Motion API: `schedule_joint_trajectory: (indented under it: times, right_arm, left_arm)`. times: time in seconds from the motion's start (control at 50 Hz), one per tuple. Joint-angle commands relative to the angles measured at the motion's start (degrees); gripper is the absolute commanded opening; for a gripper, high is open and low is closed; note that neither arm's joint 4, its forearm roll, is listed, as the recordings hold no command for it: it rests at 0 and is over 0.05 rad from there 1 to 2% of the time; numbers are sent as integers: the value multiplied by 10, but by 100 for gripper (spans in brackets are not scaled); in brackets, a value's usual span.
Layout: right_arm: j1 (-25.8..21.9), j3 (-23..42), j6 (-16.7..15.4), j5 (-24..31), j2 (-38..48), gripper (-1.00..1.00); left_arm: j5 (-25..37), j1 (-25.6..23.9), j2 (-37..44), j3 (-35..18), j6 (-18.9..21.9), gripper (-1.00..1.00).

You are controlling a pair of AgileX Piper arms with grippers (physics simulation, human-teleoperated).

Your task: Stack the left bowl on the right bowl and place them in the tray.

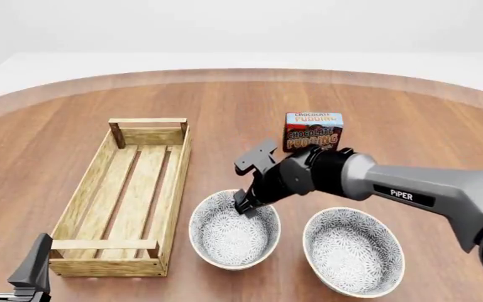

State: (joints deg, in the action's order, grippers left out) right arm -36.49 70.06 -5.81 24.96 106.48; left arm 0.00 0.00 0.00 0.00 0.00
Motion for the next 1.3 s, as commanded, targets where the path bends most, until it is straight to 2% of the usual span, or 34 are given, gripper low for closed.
schedule_joint_trajectory:
  times: [0.02, 0.94, 0.96, 1.0, 1.22, 1.3]
  right_arm:
    - [-3, -8, 7, -12, 8, 100]
    - [-16, -34, 21, -49, 51, 100]
    - [-12, -32, 18, -47, 51, -100]
    - [-5, -31, 7, -43, 52, -100]
    - [14, -24, -7, -24, 32, -100]
    - [24, -24, -21, -17, 20, -100]
  left_arm:
    - [0, 0, 0, 0, 0, 100]
    - [0, 0, 0, 0, 0, 100]
    - [0, 0, 0, 0, 0, 100]
    - [0, 0, 0, 0, 0, 100]
    - [0, 0, 0, 0, 0, 100]
    - [0, 0, 0, 0, 0, 100]
